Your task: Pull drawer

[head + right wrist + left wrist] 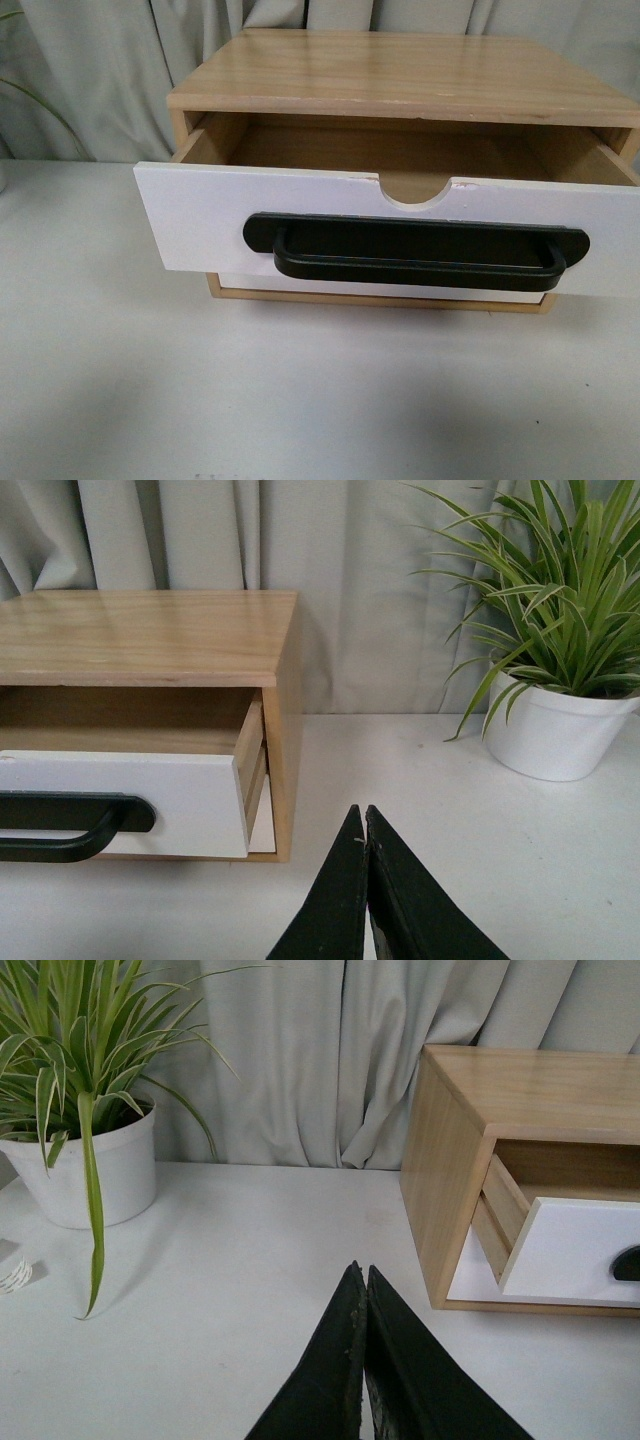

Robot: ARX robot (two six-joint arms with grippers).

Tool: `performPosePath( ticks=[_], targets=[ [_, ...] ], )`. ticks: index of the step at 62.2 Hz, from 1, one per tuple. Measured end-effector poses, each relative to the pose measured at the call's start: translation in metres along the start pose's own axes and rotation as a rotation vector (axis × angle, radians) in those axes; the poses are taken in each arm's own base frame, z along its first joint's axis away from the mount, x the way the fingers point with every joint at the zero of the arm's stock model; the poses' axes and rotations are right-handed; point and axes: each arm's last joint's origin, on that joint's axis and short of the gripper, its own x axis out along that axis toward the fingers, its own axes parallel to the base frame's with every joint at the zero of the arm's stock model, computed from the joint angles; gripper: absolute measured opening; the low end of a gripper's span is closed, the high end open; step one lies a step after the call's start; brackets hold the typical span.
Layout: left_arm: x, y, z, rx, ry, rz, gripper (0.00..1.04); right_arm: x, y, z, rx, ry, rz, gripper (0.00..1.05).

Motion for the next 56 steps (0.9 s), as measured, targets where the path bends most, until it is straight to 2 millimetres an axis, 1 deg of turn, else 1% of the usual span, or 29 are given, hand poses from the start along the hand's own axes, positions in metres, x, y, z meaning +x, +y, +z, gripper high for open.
performPosePath(
  ticks=[14,20,25,46,47,49,56],
  targets=[
    [0.000,0.000,-0.008,-0.003,0.000,0.000,0.04,0.000,0.000,-0.008,0.001,-0.002,0.000,0.01],
    [0.000,0.000,-0.017,-0.003,-0.006,0.000,0.04,0.000,0.000,-0.012,0.001,-0.010,-0.001,0.01],
    [0.000,0.000,-0.017,-0.003,-0.008,0.000,0.04,0.000,0.000,-0.020,0.001,-0.004,-0.002,0.01],
    [0.000,0.000,-0.017,-0.003,-0.010,0.000,0.04,0.000,0.000,-0.020,0.002,-0.006,-0.002,0.01],
    [0.000,0.000,-0.017,-0.004,-0.010,0.000,0.05,0.000,0.000,-0.020,0.000,-0.006,-0.002,0.01],
    [0.000,0.000,-0.017,-0.006,-0.010,0.000,0.12,0.000,0.000,-0.020,0.001,-0.006,-0.002,0.06],
    [0.000,0.000,-0.017,-0.006,-0.010,0.000,0.32,0.000,0.000,-0.020,0.001,-0.006,-0.002,0.27]
  ],
)
